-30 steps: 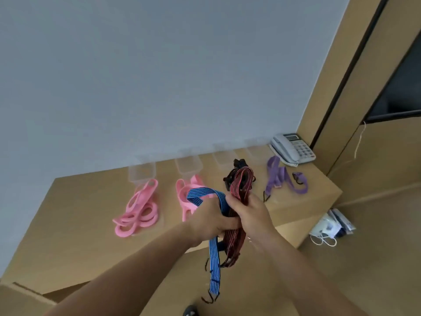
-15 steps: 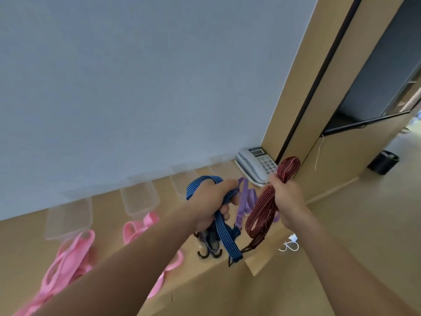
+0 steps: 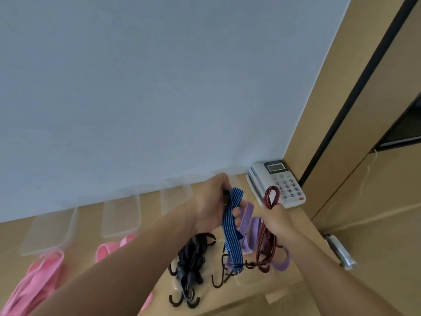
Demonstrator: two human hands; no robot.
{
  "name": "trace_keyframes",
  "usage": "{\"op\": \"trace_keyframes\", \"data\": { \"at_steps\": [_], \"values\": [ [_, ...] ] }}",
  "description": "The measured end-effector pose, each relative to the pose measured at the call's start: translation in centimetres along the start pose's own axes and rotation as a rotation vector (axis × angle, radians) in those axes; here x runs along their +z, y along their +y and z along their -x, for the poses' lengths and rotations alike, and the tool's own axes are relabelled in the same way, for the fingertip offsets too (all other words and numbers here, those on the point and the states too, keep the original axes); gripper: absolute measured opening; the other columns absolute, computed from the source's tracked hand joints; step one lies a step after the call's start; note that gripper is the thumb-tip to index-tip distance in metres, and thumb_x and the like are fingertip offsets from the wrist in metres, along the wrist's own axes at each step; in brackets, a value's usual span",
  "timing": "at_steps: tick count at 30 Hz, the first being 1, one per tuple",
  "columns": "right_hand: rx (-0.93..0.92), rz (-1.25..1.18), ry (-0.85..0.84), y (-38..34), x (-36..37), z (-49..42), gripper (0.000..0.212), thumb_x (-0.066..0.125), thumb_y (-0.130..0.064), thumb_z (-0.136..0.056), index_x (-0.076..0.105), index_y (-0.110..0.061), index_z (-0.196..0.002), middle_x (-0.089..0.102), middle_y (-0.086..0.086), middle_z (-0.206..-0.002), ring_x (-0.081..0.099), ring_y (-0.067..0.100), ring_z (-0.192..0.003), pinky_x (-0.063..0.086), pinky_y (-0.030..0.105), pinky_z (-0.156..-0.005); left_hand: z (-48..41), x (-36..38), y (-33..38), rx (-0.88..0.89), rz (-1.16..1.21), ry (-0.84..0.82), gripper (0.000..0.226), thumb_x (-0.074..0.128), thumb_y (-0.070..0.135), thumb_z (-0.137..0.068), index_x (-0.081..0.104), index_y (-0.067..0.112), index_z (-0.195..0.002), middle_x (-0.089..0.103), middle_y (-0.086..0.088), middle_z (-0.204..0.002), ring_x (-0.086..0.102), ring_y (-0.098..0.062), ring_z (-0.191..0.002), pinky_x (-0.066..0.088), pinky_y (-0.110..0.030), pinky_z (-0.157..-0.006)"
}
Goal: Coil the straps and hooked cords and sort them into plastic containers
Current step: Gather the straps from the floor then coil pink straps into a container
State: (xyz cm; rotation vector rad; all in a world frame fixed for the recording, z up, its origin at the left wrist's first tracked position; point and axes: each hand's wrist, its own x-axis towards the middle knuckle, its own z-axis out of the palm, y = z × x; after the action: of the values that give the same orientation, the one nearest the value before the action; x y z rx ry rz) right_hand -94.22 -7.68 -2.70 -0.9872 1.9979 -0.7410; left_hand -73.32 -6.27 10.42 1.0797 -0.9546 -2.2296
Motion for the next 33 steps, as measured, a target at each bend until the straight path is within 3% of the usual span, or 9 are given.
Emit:
{"op": "trace_keyframes", "data": {
  "at_steps": [4,8,12,15,18,22,24,27,33],
  "values": [
    [-0.023,0.093,-0.06,1.5,0.7,-2.6,0.027,0.051,-0.03,-0.096,0.051,-0.012,-0.075,0.052,0.003,-0.058,0.049,0.019,-0.049,0.034,0.026,-0.05,-2.0,0.4,0.1,-0.031,-0.012,0.072,0.029,0.032,0.019,-0.088,0.045,0.001,-0.106,0.059,-0.013,-0.082,0.049,-0.019,-0.054,0.048,-0.034,-0.058],
    [-0.065,0.154,-0.147,1.8,1.1,-3.7,0.028,0.062,-0.032,-0.089,0.057,-0.006,-0.095,0.064,0.006,-0.078,0.061,0.023,-0.071,0.04,0.03,-0.057,-3.7,1.0,0.0,0.01,0.043,0.148,0.022,0.033,0.012,-0.099,0.046,-0.002,-0.111,0.061,-0.017,-0.09,0.054,-0.018,-0.055,0.052,-0.034,-0.056],
    [-0.149,0.202,-0.097,1.9,1.0,-4.0,0.029,0.067,-0.024,-0.082,0.063,-0.005,-0.103,0.066,0.009,-0.088,0.062,0.023,-0.078,0.051,0.035,-0.069,-4.6,2.0,0.6,0.084,0.118,0.066,0.028,0.038,0.012,-0.1,0.061,-0.003,-0.095,0.053,-0.022,-0.1,0.056,-0.018,-0.055,0.054,-0.032,-0.056],
    [-0.236,0.232,-0.009,1.9,0.4,-3.1,0.032,0.066,-0.029,-0.084,0.061,-0.012,-0.111,0.059,0.007,-0.111,0.059,0.025,-0.102,0.052,0.041,-0.09,-5.2,2.2,1.3,0.119,0.132,0.021,0.047,0.039,0.015,-0.098,0.077,0.002,-0.074,0.044,-0.021,-0.103,0.054,-0.018,-0.052,0.052,-0.031,-0.056],
    [-0.444,0.22,0.076,2.1,-0.6,-1.2,0.018,0.062,-0.022,-0.088,0.063,-0.025,-0.107,0.054,-0.012,-0.107,0.059,0.012,-0.095,0.051,0.032,-0.084,-6.2,2.0,1.3,0.139,0.145,0.123,0.04,0.039,0.014,-0.099,0.071,-0.003,-0.081,0.046,-0.022,-0.1,0.054,-0.019,-0.048,0.049,-0.032,-0.055],
    [-0.377,0.305,-0.508,3.2,-1.5,1.1,0.029,0.051,-0.014,-0.086,0.061,-0.041,-0.094,0.067,-0.022,-0.072,0.061,0.004,-0.06,0.047,0.021,-0.055,-7.3,1.8,0.7,0.158,0.167,0.187,0.028,0.041,0.015,-0.1,0.061,-0.003,-0.091,0.052,-0.017,-0.086,0.056,-0.018,-0.049,0.051,-0.032,-0.054],
    [-0.351,0.396,-0.608,3.9,-1.1,1.6,0.024,0.05,-0.017,-0.083,0.061,-0.038,-0.084,0.066,-0.015,-0.066,0.058,0.007,-0.058,0.043,0.025,-0.053,-7.5,1.7,0.8,0.171,0.159,0.181,0.028,0.041,0.015,-0.1,0.061,-0.002,-0.09,0.053,-0.015,-0.083,0.056,-0.018,-0.049,0.051,-0.032,-0.055],
    [-0.47,0.604,-0.501,4.5,-0.6,1.5,0.007,0.055,-0.021,-0.088,0.06,-0.026,-0.089,0.065,-0.006,-0.084,0.061,0.014,-0.077,0.049,0.034,-0.071,-7.5,1.9,1.2,0.166,0.071,0.169,0.026,0.041,0.014,-0.1,0.06,0.0,-0.088,0.05,-0.019,-0.089,0.053,-0.018,-0.049,0.049,-0.033,-0.056],
    [-0.624,0.712,-0.325,3.7,-0.8,1.2,0.008,0.057,-0.02,-0.091,0.052,-0.016,-0.087,0.058,0.001,-0.088,0.056,0.021,-0.082,0.039,0.034,-0.068,-6.8,3.1,4.1,0.111,0.01,0.072,0.012,0.042,0.006,-0.099,0.048,0.004,-0.089,0.057,-0.023,-0.092,0.046,-0.014,-0.043,0.047,-0.024,-0.044]
  ]
}}
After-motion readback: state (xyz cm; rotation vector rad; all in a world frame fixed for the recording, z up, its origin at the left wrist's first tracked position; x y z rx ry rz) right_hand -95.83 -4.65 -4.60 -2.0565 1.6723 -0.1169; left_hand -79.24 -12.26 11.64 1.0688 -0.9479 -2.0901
